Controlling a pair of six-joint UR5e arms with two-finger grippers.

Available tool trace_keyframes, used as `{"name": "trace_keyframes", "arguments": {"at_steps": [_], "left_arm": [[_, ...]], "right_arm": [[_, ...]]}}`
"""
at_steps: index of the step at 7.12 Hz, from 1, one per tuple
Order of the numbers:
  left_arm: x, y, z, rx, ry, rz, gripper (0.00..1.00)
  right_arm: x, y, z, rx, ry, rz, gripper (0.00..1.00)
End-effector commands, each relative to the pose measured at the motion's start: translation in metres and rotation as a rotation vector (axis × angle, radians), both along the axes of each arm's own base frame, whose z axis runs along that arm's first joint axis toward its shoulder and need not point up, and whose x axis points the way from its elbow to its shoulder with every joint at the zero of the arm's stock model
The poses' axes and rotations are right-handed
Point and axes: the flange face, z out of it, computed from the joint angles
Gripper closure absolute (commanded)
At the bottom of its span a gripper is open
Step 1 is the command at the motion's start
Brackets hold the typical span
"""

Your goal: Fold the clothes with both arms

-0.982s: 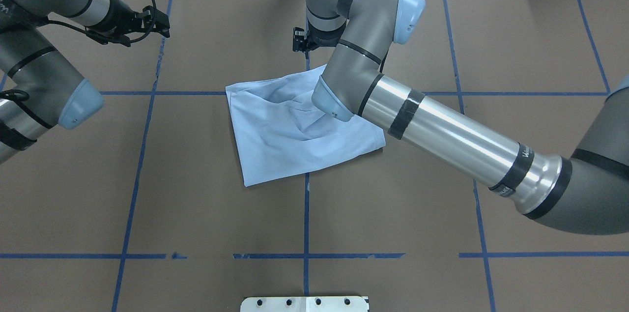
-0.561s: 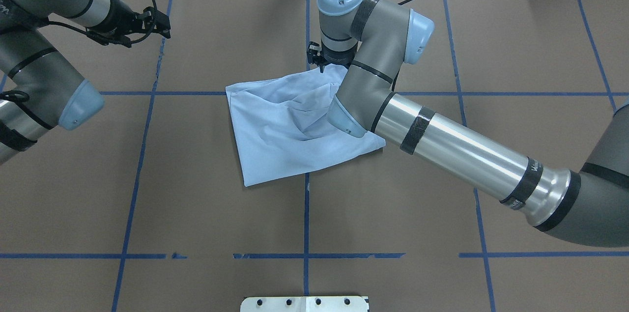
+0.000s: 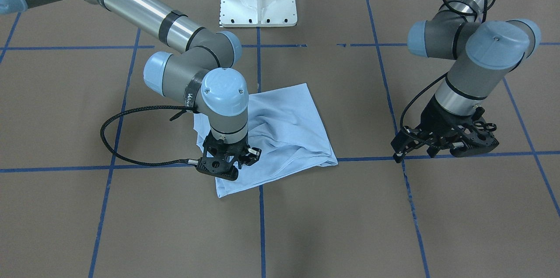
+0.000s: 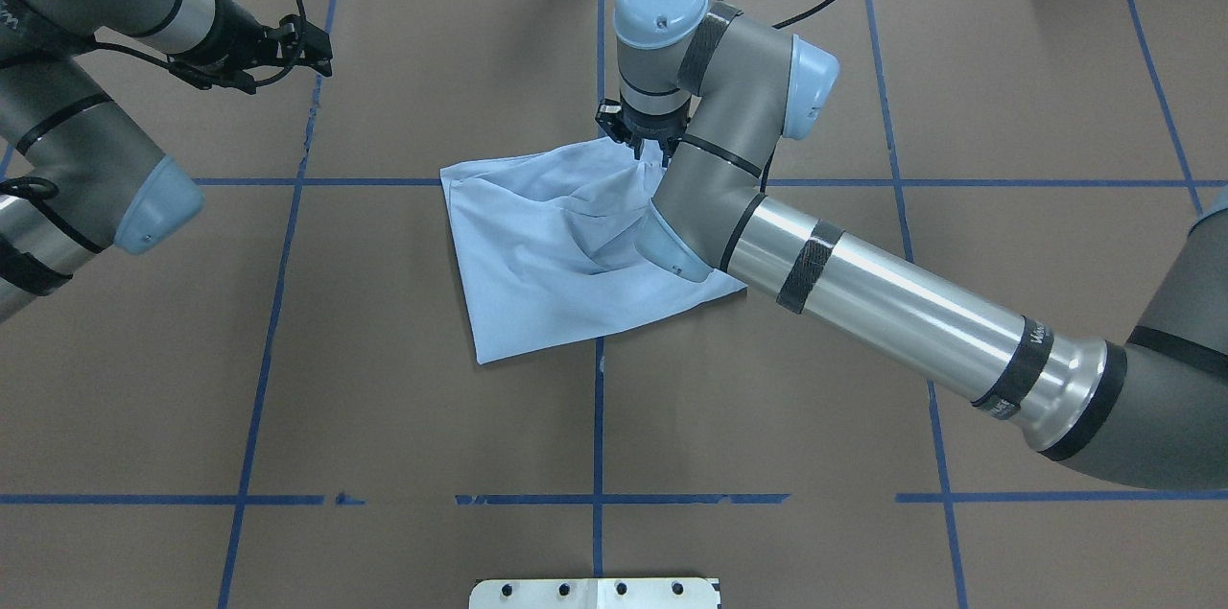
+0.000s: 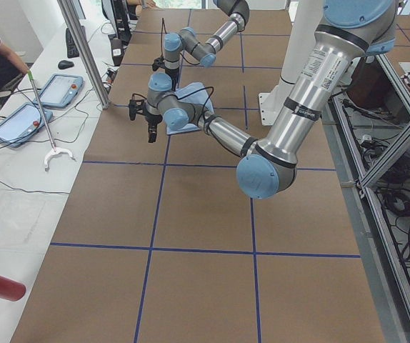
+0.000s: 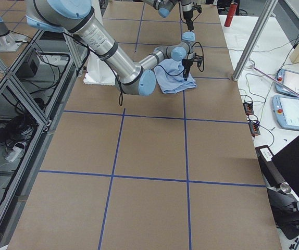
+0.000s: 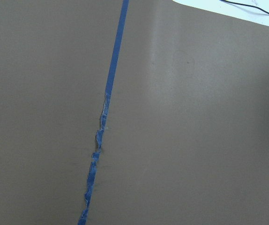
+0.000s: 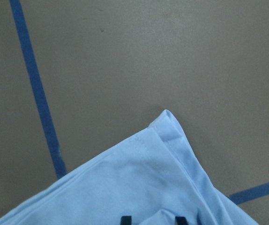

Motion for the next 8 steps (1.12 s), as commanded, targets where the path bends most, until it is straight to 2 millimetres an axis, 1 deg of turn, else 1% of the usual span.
{"name": "trace_keyframes", "arguments": {"at_steps": [1,3,5,6,7,8], "left_arm": [[0.000,0.000,0.001,-0.001,-0.001,0.000,0.00],[0.000,0.000,-0.001,0.000,0.001,-0.001,0.00],[0.000,0.000,-0.002,0.002,0.002,-0.001,0.00],[0.000,0.000,-0.002,0.002,0.002,-0.001,0.00],[0.000,0.000,-0.002,0.002,0.002,-0.001,0.00],[0.000,0.000,-0.002,0.001,0.003,-0.002,0.00]], "right_arm": [[-0.004,0.005,0.001,-0.007,0.001,-0.011,0.54],[-0.003,0.008,0.008,-0.025,-0.003,-0.024,0.55],[-0.003,0.008,0.006,-0.024,-0.008,-0.024,1.00],[-0.001,0.007,0.004,-0.018,-0.013,-0.022,1.00],[0.002,0.008,-0.004,-0.009,-0.027,-0.022,1.00],[0.003,0.008,-0.001,-0.007,-0.025,-0.023,1.00]]}}
